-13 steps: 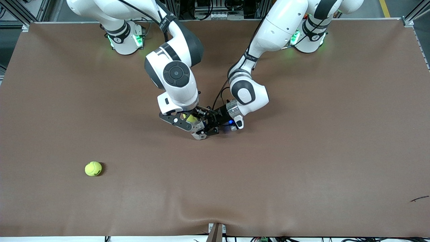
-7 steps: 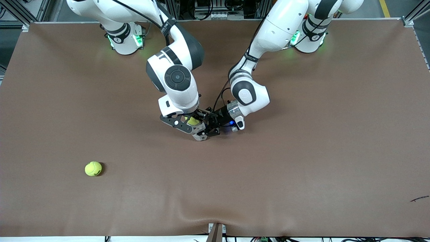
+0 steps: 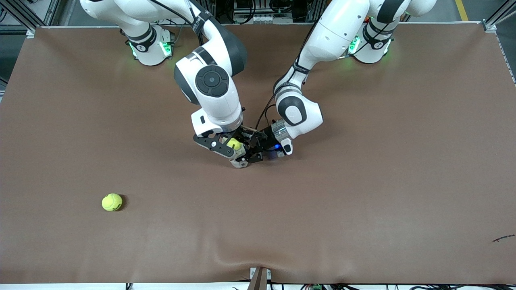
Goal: Insert tennis ball vertically with right arm
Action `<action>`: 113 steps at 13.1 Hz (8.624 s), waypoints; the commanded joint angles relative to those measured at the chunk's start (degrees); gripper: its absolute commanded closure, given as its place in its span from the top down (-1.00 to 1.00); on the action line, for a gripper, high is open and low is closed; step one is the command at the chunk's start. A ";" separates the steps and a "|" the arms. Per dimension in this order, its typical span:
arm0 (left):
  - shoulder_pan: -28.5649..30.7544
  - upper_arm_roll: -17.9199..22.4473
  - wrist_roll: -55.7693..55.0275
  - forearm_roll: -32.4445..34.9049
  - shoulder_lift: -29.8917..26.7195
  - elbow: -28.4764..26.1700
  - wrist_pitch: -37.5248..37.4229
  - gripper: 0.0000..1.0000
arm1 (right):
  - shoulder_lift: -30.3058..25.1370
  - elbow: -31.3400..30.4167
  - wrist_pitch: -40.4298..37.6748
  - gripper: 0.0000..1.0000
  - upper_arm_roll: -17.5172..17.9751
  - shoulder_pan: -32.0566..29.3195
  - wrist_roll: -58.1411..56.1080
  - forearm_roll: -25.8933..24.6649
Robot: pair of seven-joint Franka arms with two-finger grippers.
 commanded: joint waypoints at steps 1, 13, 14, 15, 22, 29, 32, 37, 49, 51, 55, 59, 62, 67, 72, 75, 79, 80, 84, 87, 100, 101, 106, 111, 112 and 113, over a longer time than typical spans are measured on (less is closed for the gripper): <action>-0.26 0.06 1.66 -1.45 -0.64 -0.14 0.64 0.24 | -1.28 0.67 -2.90 1.00 -0.61 -2.84 0.54 -0.97; -0.26 0.15 1.66 -0.93 -0.81 -0.14 0.64 0.80 | 11.97 0.14 11.73 1.00 -0.97 -37.75 -50.43 -1.32; -0.26 0.15 1.66 -0.93 -0.73 -0.14 0.64 0.78 | 13.38 0.14 14.11 1.00 -1.06 -37.06 -50.35 -1.58; -0.26 0.15 1.66 -0.84 -0.72 -0.14 0.64 0.77 | 14.79 0.14 16.83 1.00 -1.06 -37.31 -50.35 -3.41; -0.26 0.15 1.67 -0.75 -0.81 -0.05 0.64 0.77 | 17.26 -0.91 20.03 1.00 -1.06 -40.21 -50.52 -9.67; -0.35 0.15 1.75 -0.66 -0.73 -0.05 0.64 0.77 | 16.91 -4.87 20.91 0.35 -0.88 -41.09 -49.65 -8.79; -0.35 0.15 1.75 -0.66 -0.81 -0.05 0.64 0.77 | 16.21 -4.78 20.38 -0.21 -0.62 -40.65 -49.12 -7.83; -0.35 0.15 2.54 -0.75 -0.81 -0.05 0.64 0.76 | 7.97 -3.38 8.89 -0.19 4.90 -37.85 -42.38 -7.74; -0.35 0.15 2.63 -0.75 -0.81 -0.05 0.64 0.75 | -3.31 -3.29 -6.96 -0.17 21.62 -21.06 4.85 -3.71; -0.35 0.15 2.63 -0.75 -0.81 -0.05 0.64 0.75 | -2.96 -3.38 -7.04 -0.11 21.71 -20.62 5.02 -3.43; -0.35 0.15 2.72 -0.75 -0.72 -0.05 0.64 0.75 | -0.85 -3.38 -3.54 -0.11 21.62 -17.89 7.92 -3.96; -0.44 0.15 2.72 -0.66 -0.64 0.04 0.64 0.75 | 0.73 -3.38 -2.39 -0.10 21.44 -16.75 9.24 -4.40; -0.44 0.15 2.72 -0.66 -0.55 0.04 0.64 0.75 | 1.79 -3.29 -1.51 0.31 21.36 -16.83 9.33 -5.01; -0.44 0.15 2.72 -0.66 -0.55 0.04 0.64 0.75 | 1.88 -2.85 -0.98 1.00 21.36 -17.71 9.24 -5.10; -0.35 0.15 2.72 -0.57 -0.55 0.13 0.64 0.82 | 1.27 0.13 -1.51 1.00 21.53 -19.29 8.80 -4.22; -0.09 0.50 2.37 3.53 -1.08 0.04 0.99 1.00 | -0.58 0.23 -3.87 1.00 21.62 -21.75 7.14 -4.22; -0.09 0.41 1.58 6.11 -1.43 -0.05 4.24 1.00 | -3.13 0.23 -10.89 1.00 21.62 -29.38 -7.60 -4.31; -0.09 0.41 1.49 6.37 -1.86 -0.05 5.29 1.00 | -3.13 0.14 -11.43 1.00 21.62 -31.75 -11.37 -4.66; -0.09 0.41 0.00 8.48 -2.22 -0.14 6.18 1.00 | -4.53 -1.09 -13.98 1.00 21.36 -41.33 -28.60 -5.01; -0.70 0.07 0.00 8.48 -2.22 -0.05 8.71 1.00 | -8.74 -5.81 -14.87 1.00 21.36 -47.49 -41.17 -5.01; -0.53 -0.82 -0.62 8.48 -6.70 -5.32 10.22 1.00 | -28.87 -14.62 -20.22 1.00 4.43 -48.06 -73.98 -3.26; -0.35 -0.82 -0.62 8.48 -6.88 -5.58 10.14 1.00 | -30.19 -14.63 -21.36 1.00 2.04 -46.38 -73.99 -2.99; -0.09 -0.73 -0.62 8.48 -9.95 -9.27 10.14 1.00 | -34.42 -12.88 -26.19 1.00 -4.04 -38.98 -70.06 -0.28; 2.63 -0.82 -0.71 12.95 -11.62 -12.17 9.96 1.00 | -33.98 -11.73 -27.17 1.00 -4.13 -38.01 -67.57 0.61; 2.98 -0.73 -0.71 14.01 -11.80 -12.44 9.96 1.00 | -33.98 -11.64 -27.35 1.00 -4.13 -38.19 -68.10 0.61; 4.12 -0.81 -0.80 16.02 -12.41 -12.53 9.96 1.00 | -33.98 -11.55 -28.13 1.00 -4.22 -38.28 -68.97 0.52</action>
